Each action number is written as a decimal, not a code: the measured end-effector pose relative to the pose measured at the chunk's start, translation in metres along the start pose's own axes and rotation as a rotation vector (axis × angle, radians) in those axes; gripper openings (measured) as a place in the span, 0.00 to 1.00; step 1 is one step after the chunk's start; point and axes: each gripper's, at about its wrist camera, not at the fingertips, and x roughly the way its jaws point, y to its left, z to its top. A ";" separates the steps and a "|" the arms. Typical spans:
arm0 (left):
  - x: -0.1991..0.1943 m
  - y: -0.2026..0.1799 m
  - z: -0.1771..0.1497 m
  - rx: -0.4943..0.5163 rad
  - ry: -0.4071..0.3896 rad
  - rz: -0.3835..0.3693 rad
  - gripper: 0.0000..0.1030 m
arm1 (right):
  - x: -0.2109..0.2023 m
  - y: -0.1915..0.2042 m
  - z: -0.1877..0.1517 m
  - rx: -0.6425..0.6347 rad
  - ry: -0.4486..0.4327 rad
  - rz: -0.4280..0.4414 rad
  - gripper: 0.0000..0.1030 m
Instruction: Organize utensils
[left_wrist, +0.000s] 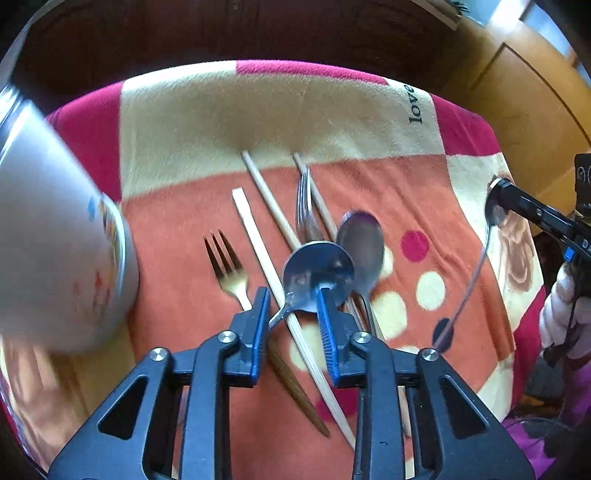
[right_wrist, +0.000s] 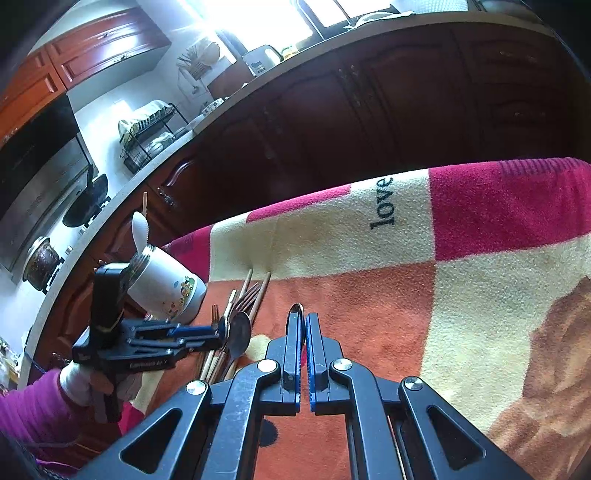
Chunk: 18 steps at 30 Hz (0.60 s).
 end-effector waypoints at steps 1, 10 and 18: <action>-0.002 -0.003 -0.004 -0.010 0.009 0.004 0.21 | 0.001 -0.001 0.000 0.003 0.001 -0.001 0.02; -0.021 0.001 0.000 -0.043 -0.043 0.032 0.34 | 0.002 -0.002 0.001 0.000 0.001 0.005 0.02; 0.000 0.002 0.008 0.058 -0.041 -0.022 0.35 | 0.009 -0.013 0.002 0.034 0.018 0.026 0.02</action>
